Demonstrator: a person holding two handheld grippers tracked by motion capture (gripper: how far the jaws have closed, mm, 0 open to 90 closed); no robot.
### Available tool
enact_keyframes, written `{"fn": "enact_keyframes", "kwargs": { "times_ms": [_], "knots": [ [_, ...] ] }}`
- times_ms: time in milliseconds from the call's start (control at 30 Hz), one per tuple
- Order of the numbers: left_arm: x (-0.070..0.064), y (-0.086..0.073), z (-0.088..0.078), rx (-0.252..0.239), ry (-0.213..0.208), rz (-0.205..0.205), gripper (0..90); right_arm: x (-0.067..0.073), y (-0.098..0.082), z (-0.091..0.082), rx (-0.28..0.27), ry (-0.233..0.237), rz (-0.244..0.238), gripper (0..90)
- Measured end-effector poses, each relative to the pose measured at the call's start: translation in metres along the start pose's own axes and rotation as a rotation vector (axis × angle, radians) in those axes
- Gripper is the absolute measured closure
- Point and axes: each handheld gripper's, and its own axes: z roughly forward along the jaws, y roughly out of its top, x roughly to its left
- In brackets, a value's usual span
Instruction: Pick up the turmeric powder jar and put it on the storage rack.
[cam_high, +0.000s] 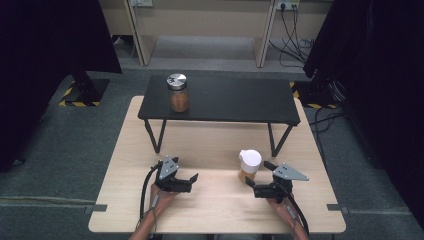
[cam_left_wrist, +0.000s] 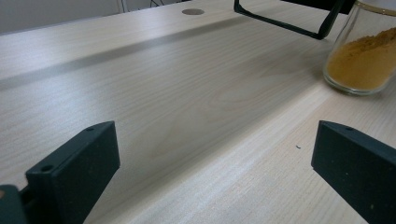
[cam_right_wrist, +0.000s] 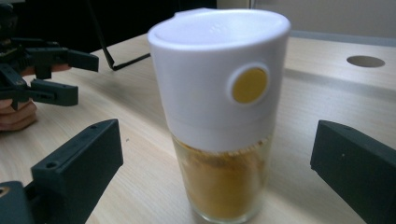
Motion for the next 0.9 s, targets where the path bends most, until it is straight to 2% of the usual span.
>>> {"fn": "enact_keyframes", "kwargs": {
  "times_ms": [67, 200, 300, 467, 733, 900],
  "knots": [
    [0.0, 0.0, 0.0, 0.0, 0.0, -0.001, 0.3, 0.002, 0.001, 0.003, -0.001, 0.002, 0.001, 2.1],
    [-0.001, 0.0, 0.0, 0.001, 0.003, 0.002, 0.4, 0.004, 0.011, 0.008, 0.039, 0.008, -0.016, 2.1],
    [0.0, 0.0, 0.0, 0.001, 0.002, 0.0, 0.4, 0.005, 0.016, 0.011, 0.049, 0.004, -0.024, 2.4],
    [-0.001, 0.001, 0.0, 0.003, 0.005, 0.004, 0.5, 0.01, 0.024, 0.021, 0.056, -0.026, -0.044, 3.4],
    [-0.001, 0.001, 0.0, 0.003, 0.004, 0.003, 0.5, 0.017, 0.03, 0.029, 0.073, -0.067, -0.043, 15.1],
    [-0.001, 0.001, 0.0, 0.003, 0.004, 0.002, 0.6, 0.018, 0.031, 0.03, 0.076, -0.075, -0.052, 24.8]
  ]
}}
